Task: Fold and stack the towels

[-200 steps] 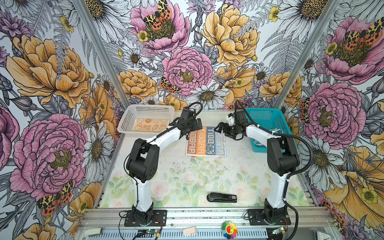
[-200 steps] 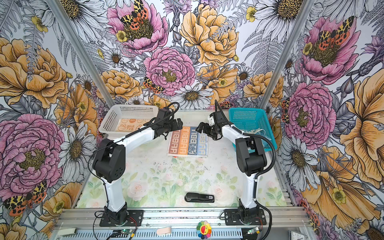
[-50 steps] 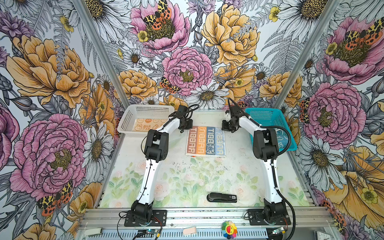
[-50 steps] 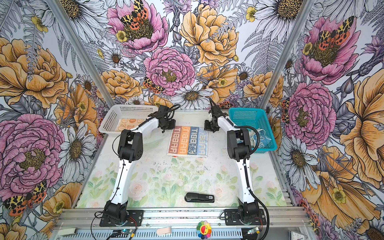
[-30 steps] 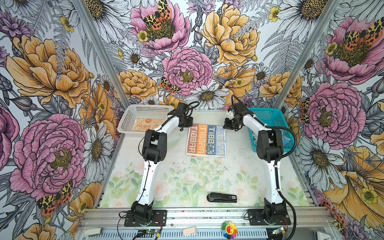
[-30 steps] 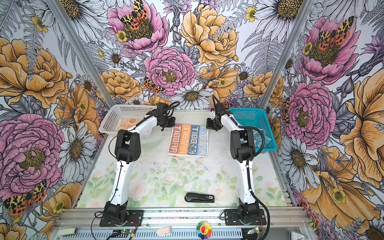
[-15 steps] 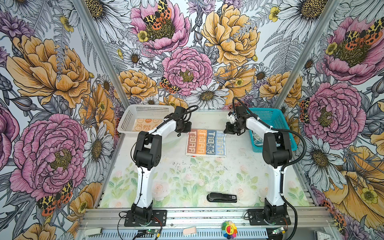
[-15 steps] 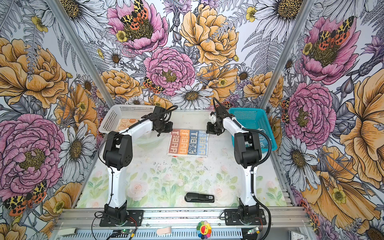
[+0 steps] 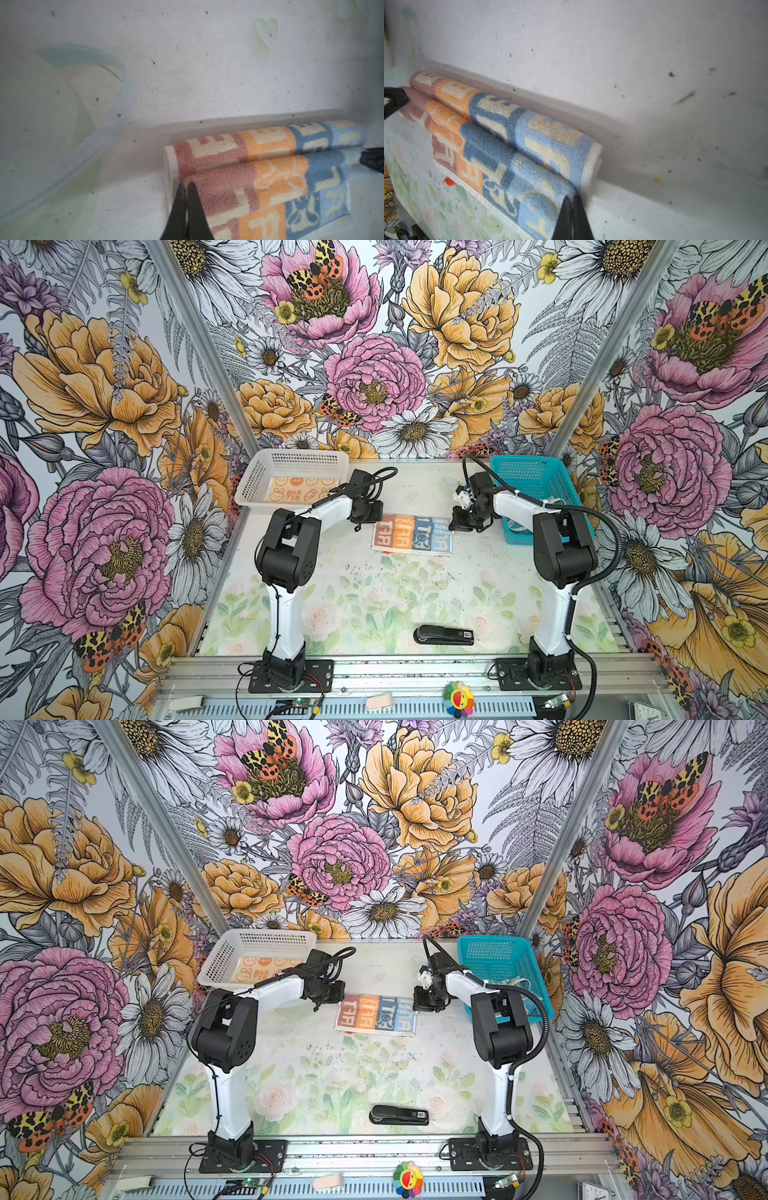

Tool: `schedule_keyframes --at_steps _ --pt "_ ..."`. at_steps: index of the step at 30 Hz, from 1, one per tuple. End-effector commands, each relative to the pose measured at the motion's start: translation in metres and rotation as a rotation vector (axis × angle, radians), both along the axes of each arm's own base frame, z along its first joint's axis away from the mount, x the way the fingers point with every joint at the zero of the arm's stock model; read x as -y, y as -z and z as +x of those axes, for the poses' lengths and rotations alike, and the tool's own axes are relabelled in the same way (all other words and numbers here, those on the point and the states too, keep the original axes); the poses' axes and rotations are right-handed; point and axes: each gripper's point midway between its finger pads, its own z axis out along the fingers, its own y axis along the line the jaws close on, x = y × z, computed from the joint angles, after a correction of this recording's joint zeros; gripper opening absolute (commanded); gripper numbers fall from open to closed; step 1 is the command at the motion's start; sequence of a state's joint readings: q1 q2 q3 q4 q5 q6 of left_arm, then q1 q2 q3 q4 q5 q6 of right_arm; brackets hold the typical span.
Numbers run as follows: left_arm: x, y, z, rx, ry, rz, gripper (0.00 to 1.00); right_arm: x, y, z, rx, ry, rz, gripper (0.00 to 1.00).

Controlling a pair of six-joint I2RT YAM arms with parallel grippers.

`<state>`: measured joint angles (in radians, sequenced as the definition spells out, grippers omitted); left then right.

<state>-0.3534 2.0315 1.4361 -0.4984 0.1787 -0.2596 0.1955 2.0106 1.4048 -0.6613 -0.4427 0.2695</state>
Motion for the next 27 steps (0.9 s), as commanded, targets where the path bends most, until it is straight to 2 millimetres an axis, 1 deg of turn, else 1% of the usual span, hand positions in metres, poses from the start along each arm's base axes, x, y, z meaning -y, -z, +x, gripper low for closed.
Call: schedule_keyframes --at_steps 1,4,7,13,17,20,23,27 --pt "-0.021 -0.032 0.01 0.092 -0.09 0.029 0.0 0.008 -0.03 0.004 0.087 0.024 -0.02 0.0" --pt "-0.024 -0.032 0.002 0.083 -0.105 0.033 0.0 0.007 -0.035 -0.004 0.093 0.021 -0.02 0.0" --pt "-0.026 -0.027 -0.005 0.066 -0.118 0.037 0.0 0.005 -0.032 -0.014 0.085 0.02 -0.027 0.0" --pt "-0.023 -0.01 -0.021 0.028 -0.109 0.063 0.0 -0.002 -0.012 -0.032 0.054 0.008 -0.033 0.0" --pt "-0.017 0.005 -0.028 0.0 -0.089 0.085 0.0 0.0 0.005 -0.037 0.024 0.01 -0.042 0.0" --pt "-0.015 0.008 -0.03 -0.009 -0.092 0.083 0.0 0.001 0.009 -0.036 0.019 0.01 -0.05 0.0" --pt "-0.016 0.004 -0.031 -0.002 -0.094 0.082 0.0 0.001 0.007 -0.034 0.028 0.01 -0.052 0.0" --pt "-0.021 -0.009 -0.029 0.021 -0.116 0.07 0.0 0.0 -0.01 -0.03 0.068 0.012 -0.041 0.0"
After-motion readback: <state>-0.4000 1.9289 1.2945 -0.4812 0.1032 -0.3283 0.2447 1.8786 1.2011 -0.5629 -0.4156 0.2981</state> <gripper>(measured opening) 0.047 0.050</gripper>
